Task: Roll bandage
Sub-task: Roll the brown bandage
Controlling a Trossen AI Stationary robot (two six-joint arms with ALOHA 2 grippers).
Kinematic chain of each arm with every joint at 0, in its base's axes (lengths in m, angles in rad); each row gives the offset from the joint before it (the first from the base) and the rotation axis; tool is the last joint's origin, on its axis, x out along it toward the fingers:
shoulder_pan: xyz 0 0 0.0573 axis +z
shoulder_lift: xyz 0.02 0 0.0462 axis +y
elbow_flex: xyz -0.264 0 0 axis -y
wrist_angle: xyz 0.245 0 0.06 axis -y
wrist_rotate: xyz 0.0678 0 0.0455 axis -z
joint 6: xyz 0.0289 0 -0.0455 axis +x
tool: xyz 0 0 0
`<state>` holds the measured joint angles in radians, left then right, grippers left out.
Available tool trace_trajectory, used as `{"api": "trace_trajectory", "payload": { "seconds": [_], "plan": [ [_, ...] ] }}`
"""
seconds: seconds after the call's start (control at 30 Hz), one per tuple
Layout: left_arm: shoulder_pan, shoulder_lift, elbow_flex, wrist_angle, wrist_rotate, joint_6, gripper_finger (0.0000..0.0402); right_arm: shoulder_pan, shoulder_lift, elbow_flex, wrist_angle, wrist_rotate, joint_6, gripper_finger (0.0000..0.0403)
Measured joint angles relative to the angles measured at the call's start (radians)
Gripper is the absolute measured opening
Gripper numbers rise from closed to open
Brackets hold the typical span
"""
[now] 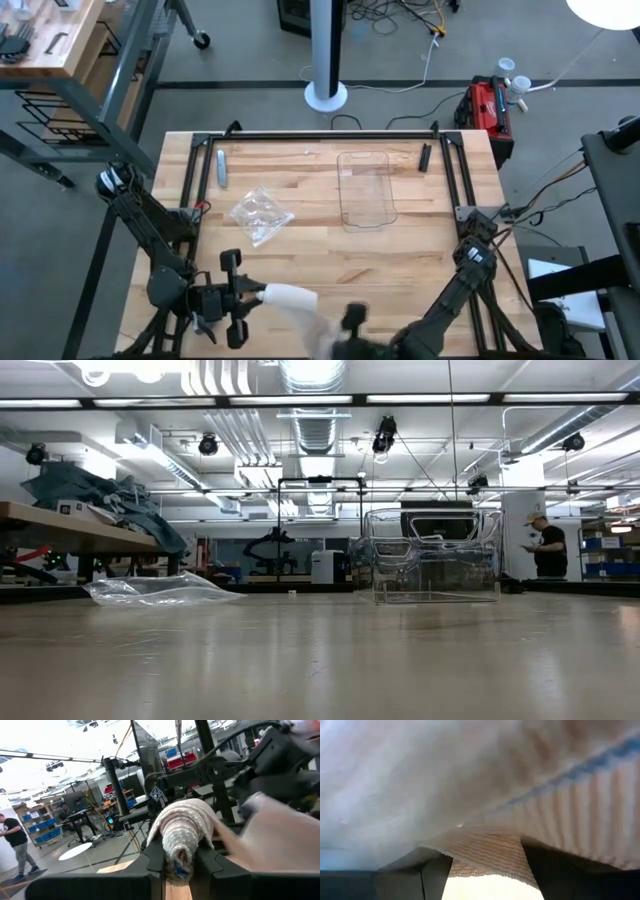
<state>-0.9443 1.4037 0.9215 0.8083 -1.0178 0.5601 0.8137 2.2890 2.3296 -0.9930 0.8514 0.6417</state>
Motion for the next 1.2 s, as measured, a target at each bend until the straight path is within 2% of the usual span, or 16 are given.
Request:
{"api": "trace_trajectory", "payload": {
  "seconds": [0.03,0.07,0.13,0.17,0.23,0.27,0.33,0.37,0.43,0.5,0.67,0.8,0.87,0.93,1.0,1.2],
  "plan": [
    [0.001,0.001,0.0,0.004,-0.018,-0.005,0.0035,0.002,-0.005,0.001,-0.017,0.044,0.079,0.0243],
    [0.002,0.001,0.0,0.013,-0.027,-0.014,0.0035,0.003,-0.01,0.004,0.062,0.025,0.075,0.0243],
    [0.002,-0.001,0.002,0.026,-0.059,-0.027,0.0035,0.007,-0.024,0.011,0.152,-0.136,-0.045,0.0241],
    [-0.001,-0.001,0.002,0.029,-0.064,-0.026,0.0035,0.01,-0.032,0.022,0.091,-0.16,-0.028,0.0239],
    [-0.002,0.001,0.002,0.045,-0.066,-0.021,0.0035,0.033,-0.064,0.019,-0.117,-0.073,0.147,0.0231],
    [0.002,0.0,0.002,0.062,-0.07,-0.021,0.0035,0.037,-0.082,0.01,-0.149,-0.055,0.19,0.0227],
    [0.003,0.0,0.002,0.073,-0.078,-0.023,0.0035,0.043,-0.104,0.016,-0.094,-0.074,0.159,0.0222],
    [0.002,0.0,0.002,0.072,-0.077,-0.022,0.0035,0.049,-0.113,0.024,-0.097,-0.041,0.144,0.0219],
    [0.0,0.0,0.002,0.075,-0.075,-0.019,0.0035,0.074,-0.124,0.025,-0.135,0.115,0.194,0.0214],
    [0.003,0.0,0.002,0.078,-0.074,-0.019,0.0035,0.087,-0.138,0.023,-0.129,0.219,0.204,0.0208],
    [0.002,0.0,0.002,0.081,-0.04,-0.015,0.0035,0.088,-0.163,0.027,0.021,0.383,0.076,0.0205],
    [0.002,0.0,0.002,0.079,-0.04,-0.012,0.0035,0.097,-0.185,0.023,0.126,0.389,-0.09,0.0208],
    [0.002,0.0,0.002,0.079,-0.041,-0.012,0.0035,0.098,-0.214,0.026,0.166,0.331,-0.137,0.0208],
    [0.002,0.0,0.002,0.078,-0.041,-0.012,0.0035,0.092,-0.246,0.027,0.161,0.186,-0.1,0.0208],
    [0.002,0.0,0.002,0.078,-0.041,-0.012,0.0035,0.08,-0.255,0.028,0.142,0.089,-0.048,0.021],
    [-0.002,0.0,0.002,0.073,-0.039,0.007,0.0034,0.077,-0.273,0.026,-0.002,-0.068,0.102,0.023]
  ]
}}
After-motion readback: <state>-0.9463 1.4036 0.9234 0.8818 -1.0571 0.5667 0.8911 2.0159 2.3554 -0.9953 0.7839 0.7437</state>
